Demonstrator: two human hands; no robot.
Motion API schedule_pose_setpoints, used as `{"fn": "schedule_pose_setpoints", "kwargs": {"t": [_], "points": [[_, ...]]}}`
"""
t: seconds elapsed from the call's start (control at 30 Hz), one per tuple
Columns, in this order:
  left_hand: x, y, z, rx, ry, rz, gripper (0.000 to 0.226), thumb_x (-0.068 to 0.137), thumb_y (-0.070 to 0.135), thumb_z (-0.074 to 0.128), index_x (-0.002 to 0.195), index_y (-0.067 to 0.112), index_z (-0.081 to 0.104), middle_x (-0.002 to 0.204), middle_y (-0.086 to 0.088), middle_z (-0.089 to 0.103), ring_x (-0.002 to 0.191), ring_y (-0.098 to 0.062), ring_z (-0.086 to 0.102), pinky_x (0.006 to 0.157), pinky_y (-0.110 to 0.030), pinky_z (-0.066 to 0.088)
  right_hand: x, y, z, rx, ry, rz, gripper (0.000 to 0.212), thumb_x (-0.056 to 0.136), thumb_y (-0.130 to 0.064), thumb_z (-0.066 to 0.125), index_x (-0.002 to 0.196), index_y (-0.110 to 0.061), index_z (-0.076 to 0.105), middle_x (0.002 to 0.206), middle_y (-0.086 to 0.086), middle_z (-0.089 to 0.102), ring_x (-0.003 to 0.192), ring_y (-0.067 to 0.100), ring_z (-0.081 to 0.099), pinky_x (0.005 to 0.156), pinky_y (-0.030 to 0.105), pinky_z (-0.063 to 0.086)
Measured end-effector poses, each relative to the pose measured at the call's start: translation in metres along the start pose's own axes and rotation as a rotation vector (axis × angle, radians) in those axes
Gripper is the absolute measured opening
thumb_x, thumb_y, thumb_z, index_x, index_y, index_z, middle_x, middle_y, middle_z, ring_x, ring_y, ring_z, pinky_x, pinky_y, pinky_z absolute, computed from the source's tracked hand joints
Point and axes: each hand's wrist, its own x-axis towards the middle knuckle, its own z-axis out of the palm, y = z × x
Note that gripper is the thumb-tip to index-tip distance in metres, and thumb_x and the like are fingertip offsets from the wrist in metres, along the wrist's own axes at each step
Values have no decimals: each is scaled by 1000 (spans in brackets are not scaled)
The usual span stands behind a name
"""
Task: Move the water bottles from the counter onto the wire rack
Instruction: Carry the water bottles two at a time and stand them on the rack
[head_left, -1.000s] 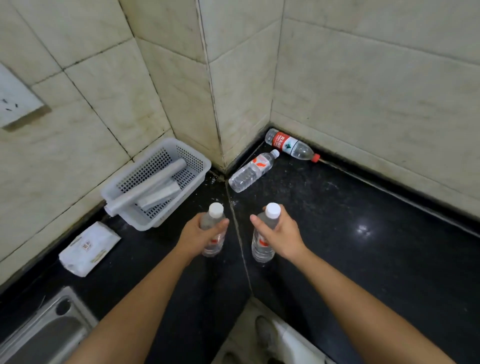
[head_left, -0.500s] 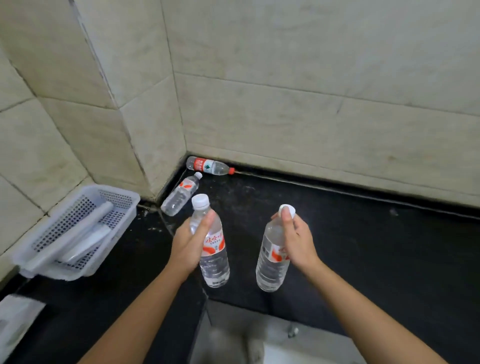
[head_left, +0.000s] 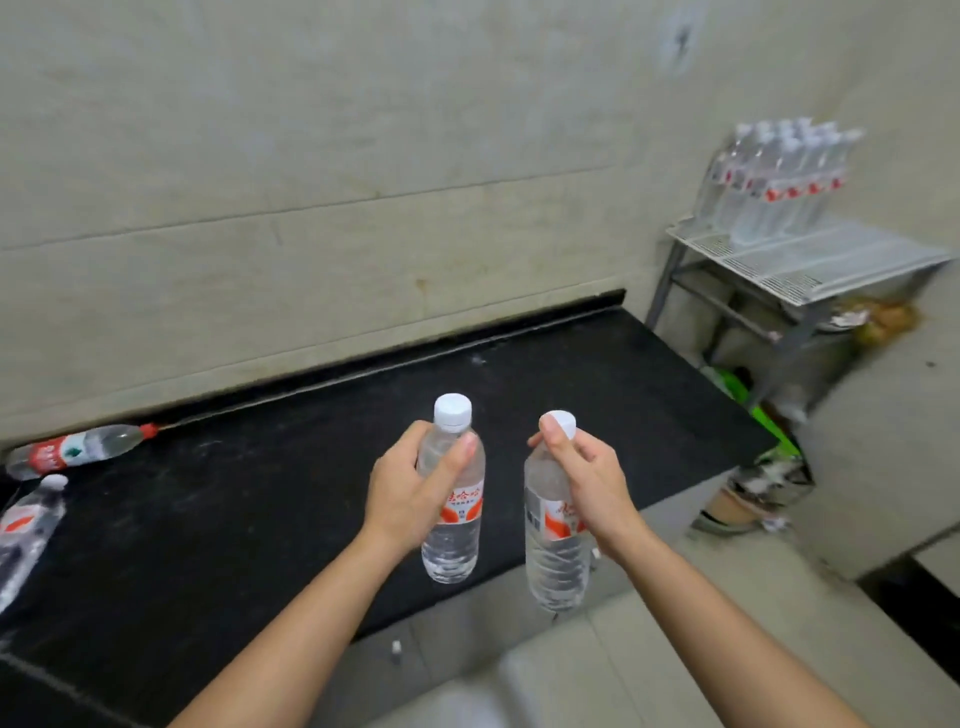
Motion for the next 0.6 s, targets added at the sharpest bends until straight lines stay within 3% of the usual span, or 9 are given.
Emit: {"fn": "schedule_pose_setpoints", "kwargs": {"t": [0.17,0.3,0.5,0.6], "points": [[17,40,143,-3,-47,64,49,77,74,59,75,25,63,72,2,68,69,-15,67,70,-50,56,27,16,-140,32,169,-38,66,78,-75,64,83,-10,73,75,8,69,71,10,62,74,33,50],[32,78,260,11,-78,93,58,77,75,53,79,18,64,76,0,70,75,-22,68,72,-48,55,50,14,-253,-12,265,-111,83,70,-78,59,88,3,68,74,-2,61,70,6,54,68,24,43],[60,151,389,-69,-180,168,69,79,76,48,88,10,67,85,-7,73,85,-26,70,79,-49,56,80,-1,-390,66,381,-158,79,73,-74,64,87,4,66,75,3,62,73,15,56,70,31,44],[83,183,441,-90,-203,220,64,80,73,51,91,12,69,86,-3,74,85,-20,72,77,-40,56,105,-9,-446,98,443,-166,56,81,-68,69,79,-12,72,71,-7,65,71,8,59,68,22,47]]}}
